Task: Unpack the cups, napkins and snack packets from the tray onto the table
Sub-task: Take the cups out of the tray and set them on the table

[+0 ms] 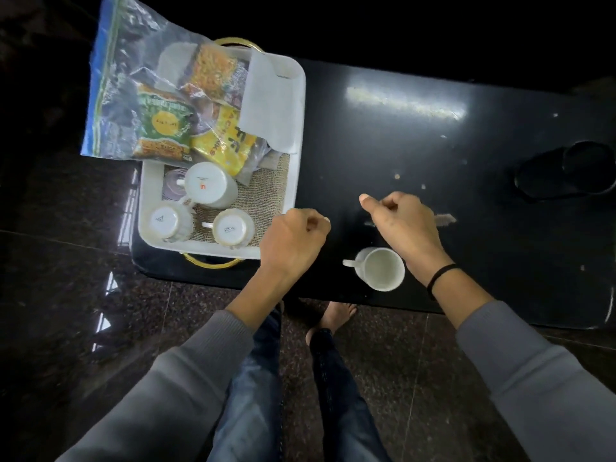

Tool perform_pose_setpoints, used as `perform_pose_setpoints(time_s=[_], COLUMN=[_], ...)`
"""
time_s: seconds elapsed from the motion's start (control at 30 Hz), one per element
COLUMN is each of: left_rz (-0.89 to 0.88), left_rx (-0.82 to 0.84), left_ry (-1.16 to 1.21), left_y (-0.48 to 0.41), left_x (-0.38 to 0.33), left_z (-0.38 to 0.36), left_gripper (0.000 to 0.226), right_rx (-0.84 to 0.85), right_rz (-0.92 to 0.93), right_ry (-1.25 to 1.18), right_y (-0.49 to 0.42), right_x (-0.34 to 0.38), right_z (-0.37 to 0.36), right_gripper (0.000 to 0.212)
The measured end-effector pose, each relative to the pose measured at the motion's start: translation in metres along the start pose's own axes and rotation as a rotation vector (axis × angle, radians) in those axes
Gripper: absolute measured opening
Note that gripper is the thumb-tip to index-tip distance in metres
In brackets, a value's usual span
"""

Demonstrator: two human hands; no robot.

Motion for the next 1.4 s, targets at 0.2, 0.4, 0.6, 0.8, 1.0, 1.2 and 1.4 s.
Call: perform_pose_setpoints(time_s=[0.2, 0.4, 0.6, 0.8, 1.0, 1.2, 1.4], left_rz=[-0.049, -0.200, -0.212, -0.319, -0.434, -0.424, -0.416], left_rx=[-0.277, -0.396, -0.237, -0.193, -0.287, -0.360, -0.382], left_ry=[0.010, -0.197, -0.232, -0.378, -0.419, -0.345, -0.313], left_y=[-0.025, -0.053, -0.074, -0.076, -0.072, -0.061, -0.042], left_x=[0.019, 0.059, 0.088, 0.088, 0.079, 0.064, 0.018], left_z=[0.079, 0.130, 0.128, 0.126, 0.130, 0.137, 0.135], left_gripper=[0.021, 0.047, 0.067, 0.079, 0.073, 0.064, 0.065], right_rx=[0.102, 0.274, 0.313, 0.296, 0.229, 0.194, 0.112], right_rz=[0.147, 0.311, 0.267, 0.176, 0.212, 0.229, 0.235], right_ry=[-0.028, -0.052, 0.001, -0.123, -0.135, -0.224, -0.303], right_y=[0.008, 0.015, 0.017, 0.017, 0.022, 0.029, 0.028], right_x=[0.078, 0.141, 0.150, 0.146, 0.148, 0.144, 0.130], right_z=[-0.053, -0.117, -0.155, -0.155, -0.150, -0.131, -0.093], right_gripper=[0.031, 0.018, 0.028, 0.021, 0.025, 0.027, 0.035])
Point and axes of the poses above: each hand's wrist, its own y-axis away from the middle knuckle, its own z-axis out of the back of the hand, x = y × z, the point moved 4 cm from there along -y, towards the middle knuckle, and after that the axes turned 6 degrees about -x, right-handed, at the moved point
